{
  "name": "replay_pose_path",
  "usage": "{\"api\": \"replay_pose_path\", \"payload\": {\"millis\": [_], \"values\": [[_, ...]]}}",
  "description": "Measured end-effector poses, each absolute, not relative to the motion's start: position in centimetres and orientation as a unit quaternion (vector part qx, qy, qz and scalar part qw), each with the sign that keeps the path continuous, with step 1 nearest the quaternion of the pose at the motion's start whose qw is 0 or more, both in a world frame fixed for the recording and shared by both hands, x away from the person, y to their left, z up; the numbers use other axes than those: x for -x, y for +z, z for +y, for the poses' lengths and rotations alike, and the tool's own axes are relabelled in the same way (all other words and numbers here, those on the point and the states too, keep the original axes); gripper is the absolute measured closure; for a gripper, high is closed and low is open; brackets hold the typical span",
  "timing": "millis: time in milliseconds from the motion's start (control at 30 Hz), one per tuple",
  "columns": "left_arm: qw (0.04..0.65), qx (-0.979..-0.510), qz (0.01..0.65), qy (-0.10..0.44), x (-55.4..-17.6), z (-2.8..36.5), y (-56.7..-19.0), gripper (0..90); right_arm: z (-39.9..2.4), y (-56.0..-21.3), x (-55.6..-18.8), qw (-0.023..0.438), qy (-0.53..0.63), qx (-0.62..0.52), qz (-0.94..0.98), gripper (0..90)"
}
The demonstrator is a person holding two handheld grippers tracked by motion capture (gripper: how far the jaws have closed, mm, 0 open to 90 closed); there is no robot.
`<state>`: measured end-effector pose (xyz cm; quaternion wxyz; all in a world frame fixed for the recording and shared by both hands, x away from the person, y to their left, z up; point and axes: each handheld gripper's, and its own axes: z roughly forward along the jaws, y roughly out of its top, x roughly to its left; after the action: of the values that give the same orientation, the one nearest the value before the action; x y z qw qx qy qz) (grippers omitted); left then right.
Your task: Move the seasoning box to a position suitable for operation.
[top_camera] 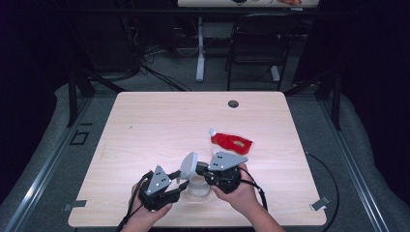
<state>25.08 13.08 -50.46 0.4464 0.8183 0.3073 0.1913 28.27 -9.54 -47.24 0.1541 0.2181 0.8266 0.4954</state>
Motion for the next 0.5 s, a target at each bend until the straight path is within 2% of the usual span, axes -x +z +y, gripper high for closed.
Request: {"api": "replay_pose_path", "payload": {"millis": [500], "values": [[0.453, -0.814, 0.31, 0.192, -25.26, 13.49, -50.5, 60.3, -9.91, -47.4, -28.38, 0.155, 0.494, -0.223, 0.826, 90.0]]}}
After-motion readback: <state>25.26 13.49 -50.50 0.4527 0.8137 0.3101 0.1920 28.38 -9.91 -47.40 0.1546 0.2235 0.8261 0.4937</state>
